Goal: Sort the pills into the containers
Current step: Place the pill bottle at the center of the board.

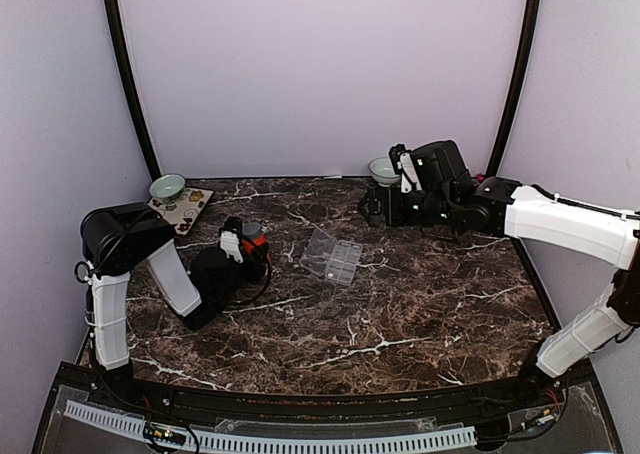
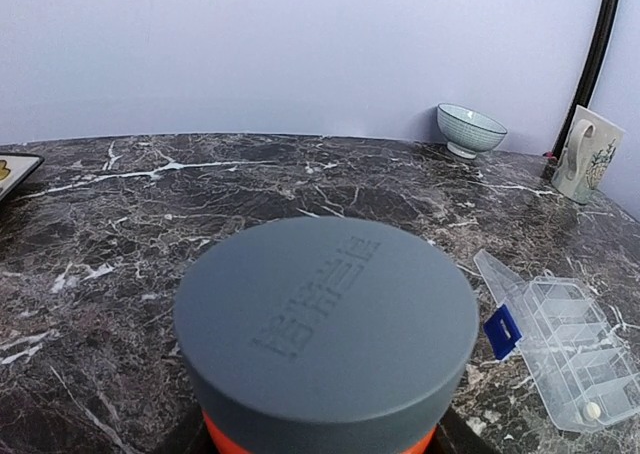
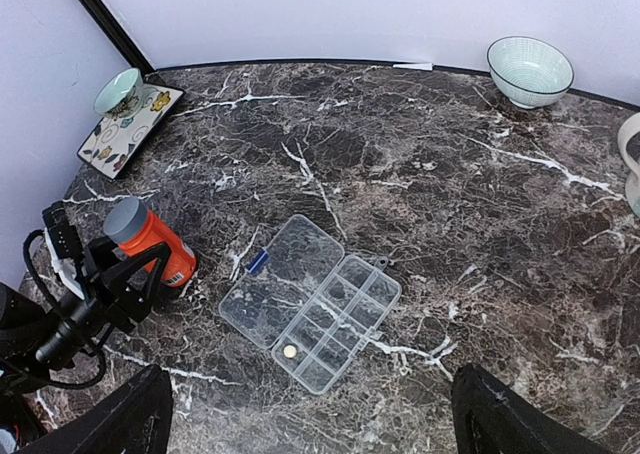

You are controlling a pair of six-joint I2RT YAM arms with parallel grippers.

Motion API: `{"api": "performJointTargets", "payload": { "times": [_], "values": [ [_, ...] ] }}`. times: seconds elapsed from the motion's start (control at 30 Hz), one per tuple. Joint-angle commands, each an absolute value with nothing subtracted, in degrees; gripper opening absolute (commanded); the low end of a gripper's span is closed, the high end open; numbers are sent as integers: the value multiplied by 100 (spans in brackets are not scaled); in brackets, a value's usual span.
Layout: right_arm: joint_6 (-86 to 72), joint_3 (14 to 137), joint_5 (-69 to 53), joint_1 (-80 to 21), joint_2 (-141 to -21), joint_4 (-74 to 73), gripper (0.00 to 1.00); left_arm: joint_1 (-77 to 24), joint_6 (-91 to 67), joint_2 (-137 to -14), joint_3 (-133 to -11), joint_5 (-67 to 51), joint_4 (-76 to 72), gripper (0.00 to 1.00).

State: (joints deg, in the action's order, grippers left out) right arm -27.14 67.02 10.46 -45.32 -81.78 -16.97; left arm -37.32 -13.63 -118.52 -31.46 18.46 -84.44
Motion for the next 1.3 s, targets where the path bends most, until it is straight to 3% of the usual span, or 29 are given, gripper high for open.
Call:
{"api": "performJointTargets", "payload": {
  "times": [0.0,0.27,0.83,0.9,1.13,1.17,1.23,1.27],
  "values": [
    [-2815,6560,946,-4498,-8170,-1484,98,-3795,-1331,-11832,-3059,1843,-8781,19],
    [-2889,6321,867,-4500,-8073,-1382,97,-3931,-1400,-11808,-2919,1874,-8765,26],
    [-2868,6033,774,-4496,-7898,-1318,97,-4223,-1389,-11786,-2814,2227,-8706,49],
    [-2859,6009,758,-4497,-7878,-1313,97,-4259,-1381,-11786,-2806,2290,-8726,55],
    [-2822,5951,671,-4493,-7840,-1308,98,-4408,-1388,-11739,-2694,2574,-8889,58],
    [-2815,5943,661,-4498,-7833,-1309,98,-4419,-1396,-11727,-2671,2595,-8908,65],
    [-2792,5946,638,-4494,-7831,-1310,98,-4449,-1412,-11695,-2634,2618,-8952,90],
    [-2788,5946,635,-4492,-7823,-1312,98,-4454,-1415,-11671,-2620,2627,-8957,92]
  ]
}}
